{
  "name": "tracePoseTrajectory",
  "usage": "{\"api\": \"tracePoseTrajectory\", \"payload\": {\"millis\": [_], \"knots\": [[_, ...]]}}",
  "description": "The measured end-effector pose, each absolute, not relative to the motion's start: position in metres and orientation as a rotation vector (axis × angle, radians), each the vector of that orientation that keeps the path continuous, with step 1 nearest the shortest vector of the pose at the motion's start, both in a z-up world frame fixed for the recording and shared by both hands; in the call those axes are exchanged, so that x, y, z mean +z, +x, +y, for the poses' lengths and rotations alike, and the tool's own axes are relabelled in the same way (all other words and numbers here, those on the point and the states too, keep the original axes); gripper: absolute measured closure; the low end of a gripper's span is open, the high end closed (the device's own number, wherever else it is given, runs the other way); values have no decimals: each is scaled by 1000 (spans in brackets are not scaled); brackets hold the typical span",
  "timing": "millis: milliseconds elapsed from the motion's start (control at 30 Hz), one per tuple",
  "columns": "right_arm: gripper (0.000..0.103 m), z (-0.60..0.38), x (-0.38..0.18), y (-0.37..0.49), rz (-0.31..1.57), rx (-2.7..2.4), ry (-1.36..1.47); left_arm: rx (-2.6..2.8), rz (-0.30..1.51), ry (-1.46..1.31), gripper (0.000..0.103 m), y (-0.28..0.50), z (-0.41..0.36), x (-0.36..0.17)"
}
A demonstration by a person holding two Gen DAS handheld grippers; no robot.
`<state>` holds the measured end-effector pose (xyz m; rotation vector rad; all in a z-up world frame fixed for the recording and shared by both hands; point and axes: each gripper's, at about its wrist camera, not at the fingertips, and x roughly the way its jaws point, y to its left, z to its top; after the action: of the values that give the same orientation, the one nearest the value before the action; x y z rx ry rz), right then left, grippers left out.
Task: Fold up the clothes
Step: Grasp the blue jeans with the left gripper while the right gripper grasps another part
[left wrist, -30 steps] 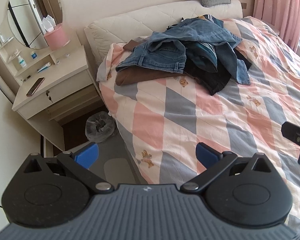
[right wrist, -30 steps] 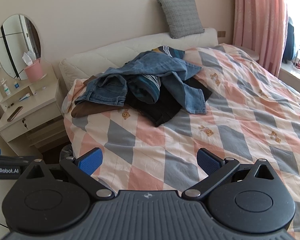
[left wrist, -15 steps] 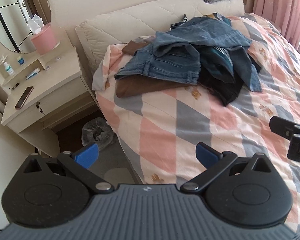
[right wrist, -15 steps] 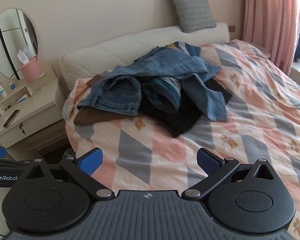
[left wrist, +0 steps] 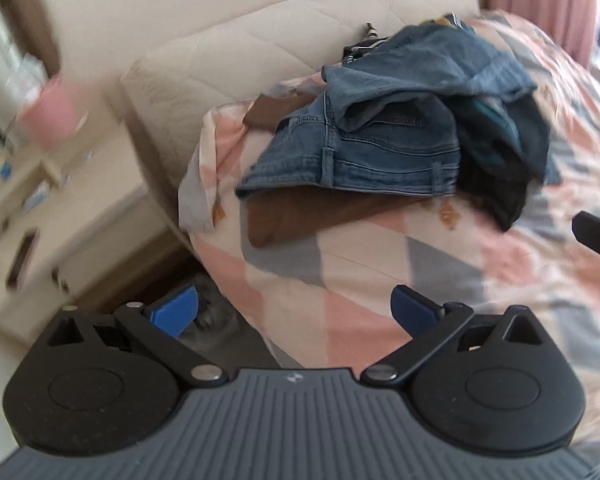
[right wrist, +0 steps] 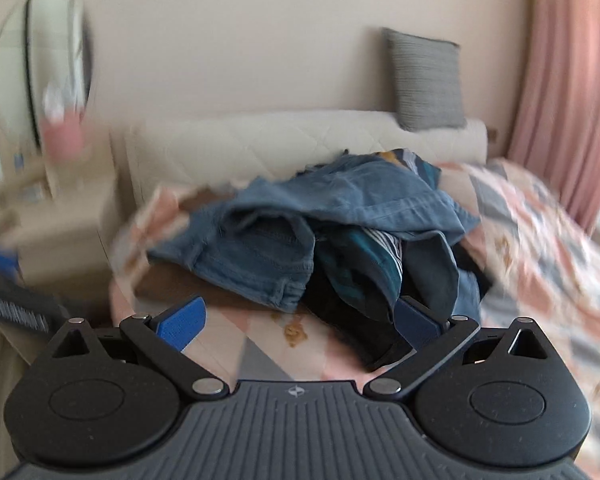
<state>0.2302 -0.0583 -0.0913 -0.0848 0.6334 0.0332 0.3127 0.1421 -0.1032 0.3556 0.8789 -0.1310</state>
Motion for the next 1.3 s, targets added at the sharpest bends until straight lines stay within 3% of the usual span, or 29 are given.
{"api": "tracePoseTrajectory", "payload": {"millis": [200, 400, 467, 533, 600, 633, 733, 1033, 1300], "knots": [[4, -7, -149, 269, 652, 71, -396, -227, 747, 592, 13, 359, 150, -152], [11, 34, -197, 305, 586, 141, -689, -293, 710, 648, 28, 410, 159, -187], [14, 41, -211, 319, 578, 154, -758, -313, 710, 647, 37, 425, 162, -197], [20, 47, -226, 335, 577, 155, -820, -333, 714, 655, 55, 440, 164, -208], [24, 51, -241, 348, 580, 153, -883, -344, 720, 674, 67, 454, 166, -220], [32, 53, -250, 355, 588, 158, -916, -350, 719, 682, 67, 460, 167, -226], [43, 54, -277, 373, 608, 146, -1018, -360, 675, 739, 67, 473, 171, -242], [53, 42, -321, 398, 583, 75, -1193, -419, 580, 958, 67, 504, 174, -290], [58, 33, -310, 405, 507, -1, -1215, -471, 400, 1174, 69, 508, 167, -313]]}}
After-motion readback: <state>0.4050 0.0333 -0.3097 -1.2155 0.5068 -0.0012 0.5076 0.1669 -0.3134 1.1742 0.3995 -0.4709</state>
